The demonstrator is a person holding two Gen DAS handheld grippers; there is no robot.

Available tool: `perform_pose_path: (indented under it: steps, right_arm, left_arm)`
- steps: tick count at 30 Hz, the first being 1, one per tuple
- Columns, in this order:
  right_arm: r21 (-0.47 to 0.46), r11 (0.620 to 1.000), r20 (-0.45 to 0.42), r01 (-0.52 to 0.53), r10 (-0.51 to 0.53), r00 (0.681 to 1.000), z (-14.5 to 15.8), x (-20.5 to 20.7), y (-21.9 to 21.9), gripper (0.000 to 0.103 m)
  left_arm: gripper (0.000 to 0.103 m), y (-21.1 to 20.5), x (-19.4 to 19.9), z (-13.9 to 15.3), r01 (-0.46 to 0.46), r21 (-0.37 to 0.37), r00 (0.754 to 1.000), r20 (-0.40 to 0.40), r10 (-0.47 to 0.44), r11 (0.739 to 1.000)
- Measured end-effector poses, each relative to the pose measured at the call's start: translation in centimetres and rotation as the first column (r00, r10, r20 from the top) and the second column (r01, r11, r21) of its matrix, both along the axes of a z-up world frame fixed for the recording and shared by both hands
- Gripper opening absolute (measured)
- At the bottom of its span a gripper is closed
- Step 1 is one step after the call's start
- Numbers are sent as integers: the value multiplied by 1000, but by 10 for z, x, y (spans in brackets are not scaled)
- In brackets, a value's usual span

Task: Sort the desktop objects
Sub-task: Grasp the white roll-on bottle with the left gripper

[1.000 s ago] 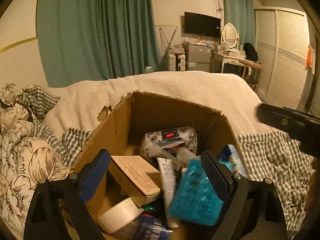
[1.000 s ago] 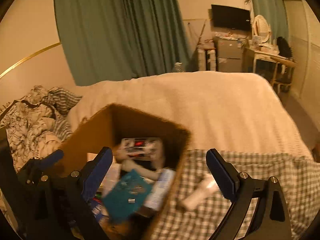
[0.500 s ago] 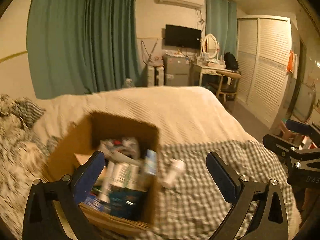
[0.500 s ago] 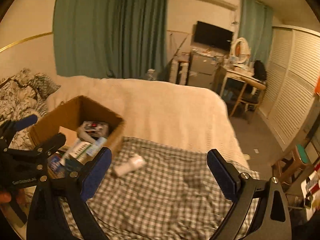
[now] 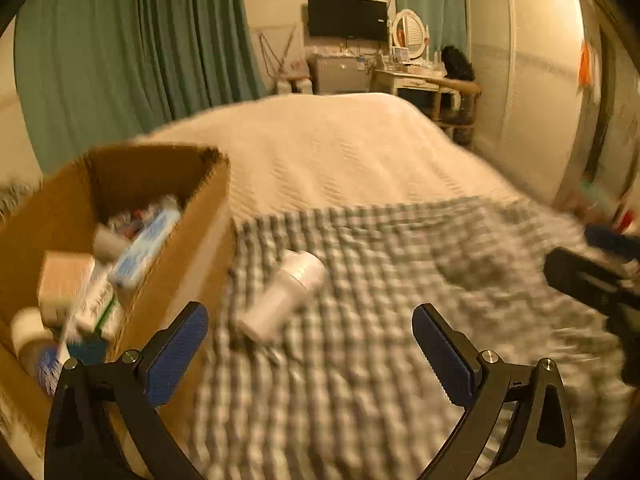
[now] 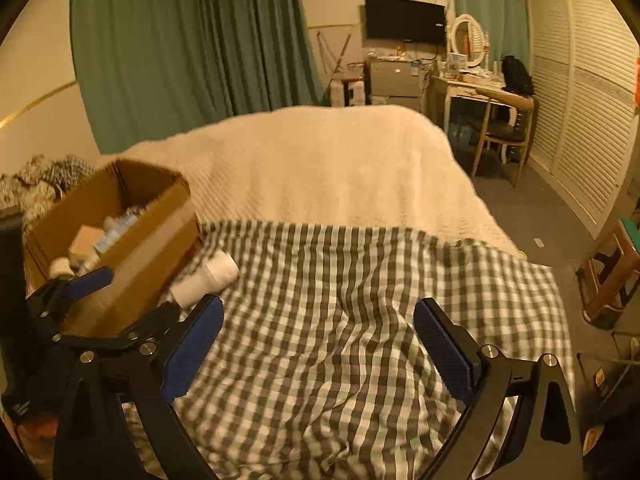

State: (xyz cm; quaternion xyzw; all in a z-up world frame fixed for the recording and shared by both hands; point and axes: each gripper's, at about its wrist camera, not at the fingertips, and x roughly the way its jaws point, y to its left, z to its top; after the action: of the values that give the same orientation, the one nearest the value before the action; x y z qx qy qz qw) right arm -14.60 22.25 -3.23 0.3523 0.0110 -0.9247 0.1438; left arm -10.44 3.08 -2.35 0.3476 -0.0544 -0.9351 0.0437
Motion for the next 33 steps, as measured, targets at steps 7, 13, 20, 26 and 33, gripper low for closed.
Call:
perform_pose_path:
  steps: [7, 13, 20, 26, 33]
  right_arm:
    - [-18, 998, 35, -65, 66, 997, -56, -32, -15, 96]
    - [32, 997, 14, -66, 65, 998, -79, -36, -7, 96]
    - [46, 997, 56, -58, 55, 997, -91, -31, 3, 96]
    - [-8, 998, 74, -54, 55, 996, -88, -29, 0, 96]
    - [-18, 998, 105, -57, 59, 993, -77, -9, -18, 96]
  left_arm:
    - [103, 27, -31, -44, 168, -294, 982, -37, -186, 941]
    - [103, 27, -43, -78, 206, -252, 978, 30, -205, 946]
    - [103, -14, -85, -89, 111, -68, 982, 162, -99, 991]
    - [43, -42, -83, -78, 58, 87, 975, 208, -75, 995]
    - [43, -30, -30, -60, 102, 99, 977, 175, -118, 990]
